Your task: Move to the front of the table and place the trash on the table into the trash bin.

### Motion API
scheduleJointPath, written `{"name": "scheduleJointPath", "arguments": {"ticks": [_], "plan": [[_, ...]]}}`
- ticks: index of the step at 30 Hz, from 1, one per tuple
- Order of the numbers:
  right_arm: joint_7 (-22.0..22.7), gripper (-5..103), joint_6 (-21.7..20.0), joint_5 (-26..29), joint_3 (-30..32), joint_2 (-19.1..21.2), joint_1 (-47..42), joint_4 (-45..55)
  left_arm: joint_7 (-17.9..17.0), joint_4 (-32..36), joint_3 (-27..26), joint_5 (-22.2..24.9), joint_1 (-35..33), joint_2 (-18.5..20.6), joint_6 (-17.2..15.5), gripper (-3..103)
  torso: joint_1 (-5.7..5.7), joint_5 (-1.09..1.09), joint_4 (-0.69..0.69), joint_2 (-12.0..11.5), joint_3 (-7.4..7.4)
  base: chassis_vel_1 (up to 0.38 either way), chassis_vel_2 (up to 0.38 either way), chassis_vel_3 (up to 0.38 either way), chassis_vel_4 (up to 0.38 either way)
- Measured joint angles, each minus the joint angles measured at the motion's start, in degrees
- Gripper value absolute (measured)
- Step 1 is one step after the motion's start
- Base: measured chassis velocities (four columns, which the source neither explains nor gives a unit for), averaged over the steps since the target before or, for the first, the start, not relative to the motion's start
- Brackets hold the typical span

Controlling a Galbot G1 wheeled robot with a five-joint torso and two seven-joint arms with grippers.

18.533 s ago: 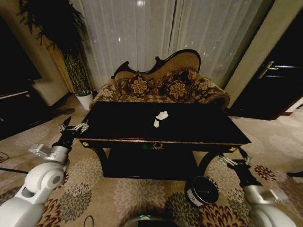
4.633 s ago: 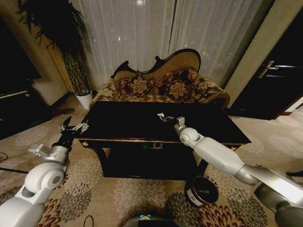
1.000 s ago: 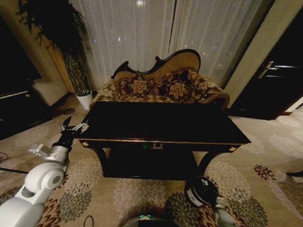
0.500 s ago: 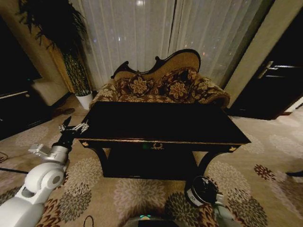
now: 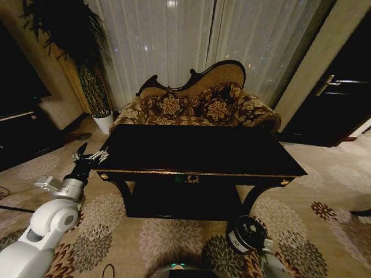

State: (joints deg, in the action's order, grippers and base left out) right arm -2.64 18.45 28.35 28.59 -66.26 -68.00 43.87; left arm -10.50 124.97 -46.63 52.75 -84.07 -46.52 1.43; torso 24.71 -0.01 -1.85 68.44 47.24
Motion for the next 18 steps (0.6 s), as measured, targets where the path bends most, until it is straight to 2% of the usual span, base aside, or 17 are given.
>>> {"name": "scheduleJointPath", "arguments": {"ticks": [1, 2, 4, 7, 8, 16, 18], "plan": [[0.0, 78, -0.03, 0.03, 0.01, 0.05, -0.1, 0.16, 0.0, 0.0, 0.0, 0.0, 0.0, 0.0, 0.0, 100, 0.0, 0.0, 0.0, 0.0, 0.0, 0.0, 0.0, 0.0, 0.0], [0.01, 78, -0.07, 0.07, 0.05, 0.09, -0.31, 0.49, 0.0, 0.0, 0.0, 0.0, 0.0, 0.0, 0.0, 100, 0.0, 0.01, 0.0, 0.0, 0.0, 0.0, 0.0, 0.0, 0.0], [0.06, 88, -0.13, 0.13, 0.25, 0.19, -1.08, 1.44, 0.0, 0.0, 0.0, 0.0, 0.0, 0.0, 0.0, 100, 0.0, 0.01, 0.01, 0.0, 0.0, 0.0, 0.0, 0.0, 0.0], [0.11, 93, -0.19, 0.27, 0.54, 0.32, -2.11, 2.66, 0.0, 0.0, 0.0, 0.0, 0.0, 0.0, 0.0, 100, 0.0, 0.01, 0.01, 0.0, 0.0, 0.0, 0.0, 0.0, 0.0], [0.1, 99, -0.22, 0.79, 0.76, 0.67, -3.81, 4.64, 0.0, 0.0, 0.0, 0.0, 0.0, 0.0, 0.0, 100, 0.0, 0.02, 0.0, 0.0, 0.0, 0.0, 0.0, 0.0, 0.0], [-0.98, 100, 1.79, 1.95, 2.04, 1.19, -9.36, 10.63, 0.0, 0.0, 0.0, 0.0, 0.0, 0.0, 0.0, 100, 0.0, 0.03, 0.0, 0.0, 0.0, 0.0, 0.0, 0.0, 0.0], [-1.83, 100, 3.5, 3.06, 3.31, 1.58, -12.66, 14.84, 0.0, 0.0, 0.0, 0.0, 0.0, 0.0, 0.0, 100, 0.0, 0.01, 0.0, 0.0, 0.0, 0.0, 0.0, 0.0, 0.0]]}}
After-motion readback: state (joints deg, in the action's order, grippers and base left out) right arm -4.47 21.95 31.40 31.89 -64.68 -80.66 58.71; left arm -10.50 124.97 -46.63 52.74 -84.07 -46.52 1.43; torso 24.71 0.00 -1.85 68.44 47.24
